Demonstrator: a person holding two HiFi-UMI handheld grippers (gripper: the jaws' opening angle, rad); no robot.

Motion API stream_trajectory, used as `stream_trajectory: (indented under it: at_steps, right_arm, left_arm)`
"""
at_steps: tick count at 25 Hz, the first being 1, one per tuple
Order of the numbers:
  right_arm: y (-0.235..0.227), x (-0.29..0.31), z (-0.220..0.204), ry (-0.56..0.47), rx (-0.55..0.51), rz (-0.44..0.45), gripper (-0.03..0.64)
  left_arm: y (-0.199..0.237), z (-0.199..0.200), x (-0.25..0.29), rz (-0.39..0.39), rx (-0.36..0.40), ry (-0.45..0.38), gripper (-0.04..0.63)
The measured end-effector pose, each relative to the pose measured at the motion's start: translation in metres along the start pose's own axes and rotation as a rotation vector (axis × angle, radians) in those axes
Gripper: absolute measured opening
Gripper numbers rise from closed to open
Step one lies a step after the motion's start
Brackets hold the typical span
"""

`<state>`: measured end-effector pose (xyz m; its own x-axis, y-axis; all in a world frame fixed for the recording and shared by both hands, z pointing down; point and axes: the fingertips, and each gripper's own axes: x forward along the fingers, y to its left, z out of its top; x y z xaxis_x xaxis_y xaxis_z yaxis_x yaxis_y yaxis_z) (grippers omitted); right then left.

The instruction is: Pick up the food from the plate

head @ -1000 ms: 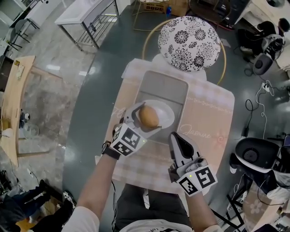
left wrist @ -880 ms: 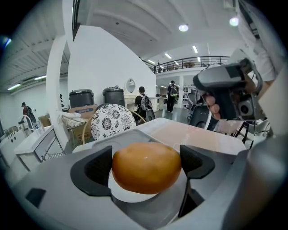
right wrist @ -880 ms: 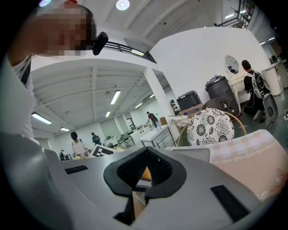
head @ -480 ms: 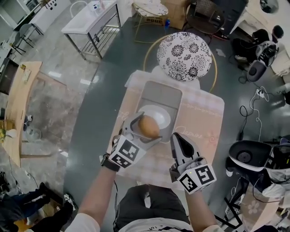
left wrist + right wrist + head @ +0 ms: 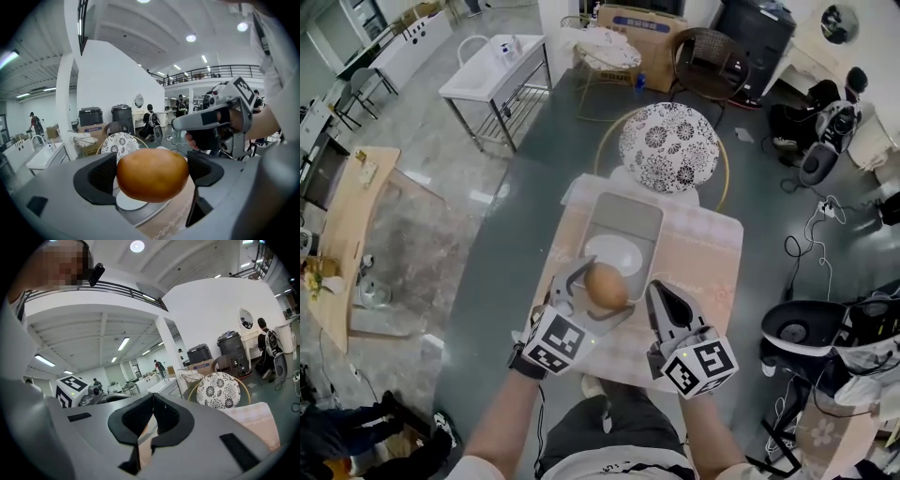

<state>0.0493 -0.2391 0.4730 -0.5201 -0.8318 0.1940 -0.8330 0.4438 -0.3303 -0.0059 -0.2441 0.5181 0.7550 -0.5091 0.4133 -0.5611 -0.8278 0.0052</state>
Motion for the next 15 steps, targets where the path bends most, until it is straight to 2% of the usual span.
stream_trajectory:
  at_steps: [15]
  right_arm:
    - [0.034, -0.031, 0.075, -0.079, -0.086, 0.018, 0.015]
  left_arm:
    - [-0.017, 0.093, -0.067, 0.077, -0.013, -0.121, 0.479]
